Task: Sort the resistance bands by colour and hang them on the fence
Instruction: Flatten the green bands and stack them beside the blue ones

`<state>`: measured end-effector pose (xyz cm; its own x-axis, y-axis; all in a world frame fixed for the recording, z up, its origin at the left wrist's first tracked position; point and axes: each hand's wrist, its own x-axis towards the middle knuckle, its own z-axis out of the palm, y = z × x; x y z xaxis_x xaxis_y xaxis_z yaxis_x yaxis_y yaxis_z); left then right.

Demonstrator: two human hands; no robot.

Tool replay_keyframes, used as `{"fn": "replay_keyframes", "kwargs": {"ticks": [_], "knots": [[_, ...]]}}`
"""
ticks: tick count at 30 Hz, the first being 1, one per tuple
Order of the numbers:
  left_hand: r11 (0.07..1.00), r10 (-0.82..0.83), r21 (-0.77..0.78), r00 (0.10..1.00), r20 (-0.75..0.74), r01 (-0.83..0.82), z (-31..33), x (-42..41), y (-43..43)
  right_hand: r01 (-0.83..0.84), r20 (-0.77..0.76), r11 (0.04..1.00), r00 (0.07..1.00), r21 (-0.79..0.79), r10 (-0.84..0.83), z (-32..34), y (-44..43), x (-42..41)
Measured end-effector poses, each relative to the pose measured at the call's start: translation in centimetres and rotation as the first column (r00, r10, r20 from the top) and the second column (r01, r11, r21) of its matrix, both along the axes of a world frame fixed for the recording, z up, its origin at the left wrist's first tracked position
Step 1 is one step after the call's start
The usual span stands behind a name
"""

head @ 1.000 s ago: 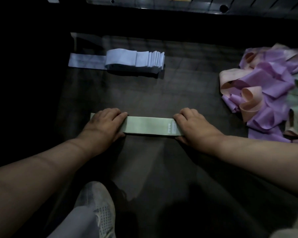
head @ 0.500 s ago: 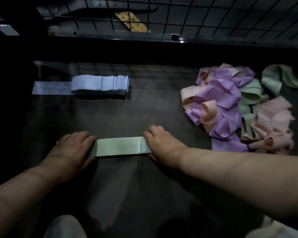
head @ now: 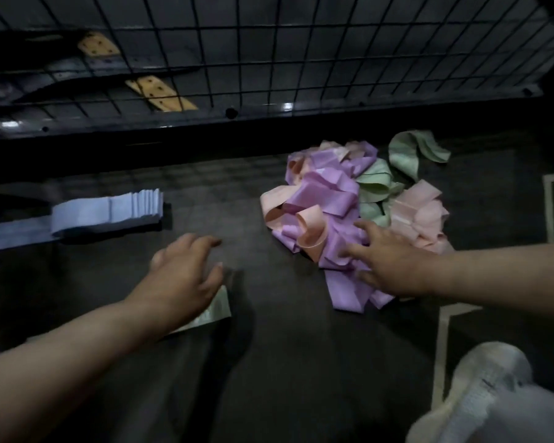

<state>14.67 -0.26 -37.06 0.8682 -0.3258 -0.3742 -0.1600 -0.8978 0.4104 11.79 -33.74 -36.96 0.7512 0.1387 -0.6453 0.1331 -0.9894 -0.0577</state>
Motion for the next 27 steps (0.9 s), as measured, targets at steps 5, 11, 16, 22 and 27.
{"fn": "replay_keyframes", "kwargs": {"ticks": [5, 11, 16, 22, 27], "knots": [[0.974, -0.218, 0.038, 0.967, -0.130, 0.225, 1.4, 2.0, -9.2, 0.361, -0.020, 0.898, 0.929, 0.250, -0.368, -1.9, -1.9, 1.6], [0.931, -0.328, 0.122, 0.934, -0.140, 0.345, 0.2, 5.0, -17.8, 0.379, -0.085, 0.861, 0.924, 0.338, -0.373, -4.9, 0.6, 2.4], [0.976, -0.216, -0.020, 0.947, -0.239, 0.218, -2.1, 4.2, -21.6, 0.308, 0.186, 0.838, 0.886, 0.451, -0.426, -3.0, -2.0, 2.9], [0.949, -0.299, 0.035, 0.928, -0.223, 0.314, -2.9, 3.2, -21.0, 0.658, 0.142, 0.739, 0.726, 0.144, -0.673, -4.8, -6.3, 7.0], [0.974, -0.218, -0.100, 0.965, -0.148, 0.205, -1.6, 3.6, -20.8, 0.651, 0.212, 0.659, 0.632, 0.376, -0.745, -5.1, -7.4, 7.7]]}}
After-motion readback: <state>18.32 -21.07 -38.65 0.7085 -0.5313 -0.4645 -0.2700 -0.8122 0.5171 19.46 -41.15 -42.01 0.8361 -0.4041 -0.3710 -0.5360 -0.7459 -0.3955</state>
